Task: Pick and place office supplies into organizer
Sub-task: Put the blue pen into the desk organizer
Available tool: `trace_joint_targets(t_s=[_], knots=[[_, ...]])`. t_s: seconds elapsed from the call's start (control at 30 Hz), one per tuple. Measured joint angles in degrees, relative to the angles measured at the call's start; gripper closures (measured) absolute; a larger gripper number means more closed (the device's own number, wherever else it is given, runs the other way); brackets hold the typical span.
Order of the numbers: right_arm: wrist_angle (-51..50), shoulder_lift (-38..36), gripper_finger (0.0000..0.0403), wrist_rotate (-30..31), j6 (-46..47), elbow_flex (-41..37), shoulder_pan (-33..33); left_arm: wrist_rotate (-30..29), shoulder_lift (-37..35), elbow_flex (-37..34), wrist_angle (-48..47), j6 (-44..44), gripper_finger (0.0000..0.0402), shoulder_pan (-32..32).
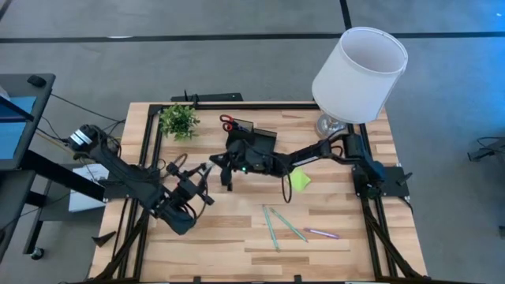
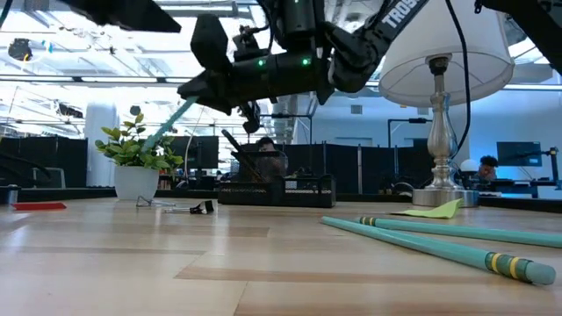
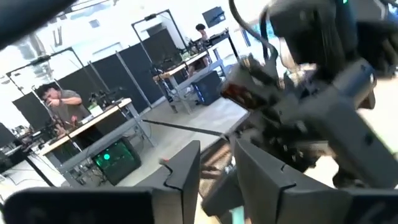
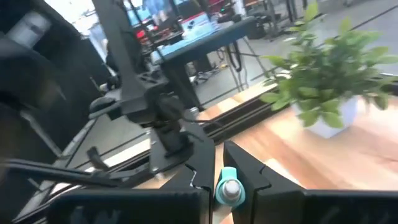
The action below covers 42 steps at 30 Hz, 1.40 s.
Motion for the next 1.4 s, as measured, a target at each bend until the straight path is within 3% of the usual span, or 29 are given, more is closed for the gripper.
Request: trace_joint_targets(t_s=[0.27,0.47,0.6,0.73,0.93,1.4], knots=[[-3.80,-4.31,0.0387,2.96,-5.14,0.02,-6.80,-0.15,-12.05,-0.02,-1.19,5.73,0.0292,1.43],[-20.57,-15.41,0.0387,8.74,-14.40,0.09,-7.97,-0.13,-19.84,-0.07,-5.75,6.12,0.0292,1.44],[-34.43,-21.13,0.0387,9.86,-14.83,0.13,-8.07,0.75,-22.29,-0.09,-11.17,2.77,0.0292,1.46],[-42.24,-21.89,0.0387,10.47,-13.57,0.07,-8.29,1.17,-22.71,-0.11,-14.74,-0.48,0.0292,1.46],[-38.17,-18.18,0.0387,15.51,-15.84,-0.15,-8.69,2.20,-22.69,-0.13,-16.03,-2.21,0.0292,1.46],[-31.78,-13.06,0.0387,14.95,-13.94,0.00,-10.54,2.80,-22.67,-0.17,-17.83,-2.67,0.0292,1.46]])
